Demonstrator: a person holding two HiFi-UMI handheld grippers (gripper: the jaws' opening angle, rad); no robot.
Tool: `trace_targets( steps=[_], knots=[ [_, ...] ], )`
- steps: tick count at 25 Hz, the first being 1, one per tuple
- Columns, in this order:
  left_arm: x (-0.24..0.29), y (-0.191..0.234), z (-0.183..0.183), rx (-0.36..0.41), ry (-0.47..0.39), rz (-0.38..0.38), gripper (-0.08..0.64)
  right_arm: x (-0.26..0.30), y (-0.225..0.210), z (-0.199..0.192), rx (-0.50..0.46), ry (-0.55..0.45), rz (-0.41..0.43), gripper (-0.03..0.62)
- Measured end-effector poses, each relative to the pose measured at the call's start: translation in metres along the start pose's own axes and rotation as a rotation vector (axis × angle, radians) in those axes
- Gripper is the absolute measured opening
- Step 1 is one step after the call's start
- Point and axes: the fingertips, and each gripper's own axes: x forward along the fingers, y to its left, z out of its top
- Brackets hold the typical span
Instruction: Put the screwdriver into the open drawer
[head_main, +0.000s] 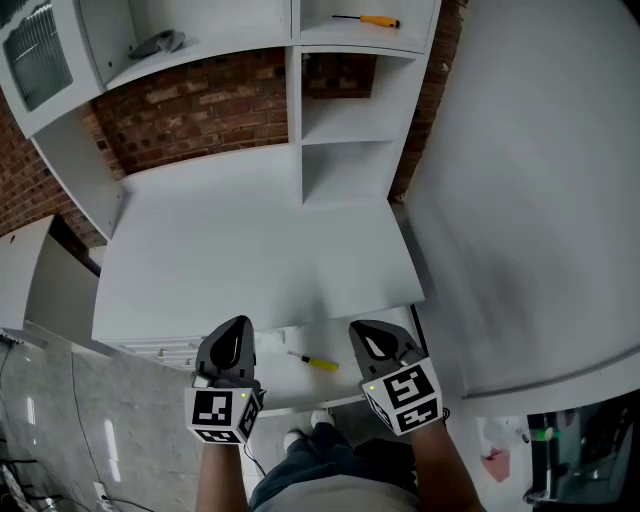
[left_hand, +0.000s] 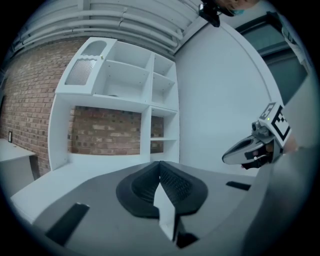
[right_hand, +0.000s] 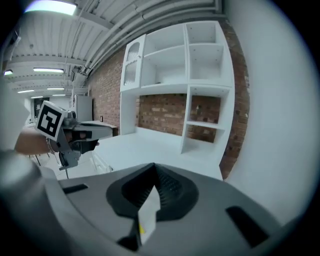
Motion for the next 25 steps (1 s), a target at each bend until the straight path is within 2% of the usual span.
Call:
trace_targets(
  steps=[10,14,25],
  knots=[
    [0.004,-0.007,0.066,0.071,-0.125,-0.028,0.014,-0.035,-0.020,0.067,-0.007,-0.208,-0.118,0.009],
    [0.003,-0.010,0.093,0.109,-0.174,-0.014,0.014,-0.050,-0.038,0.088,0.028,-0.275,-0.169,0.009],
    [-0.011,-0.007,0.114,0.117,-0.227,0.000,0.014,-0.081,-0.049,0.116,0.022,-0.375,-0.243,0.008]
  ],
)
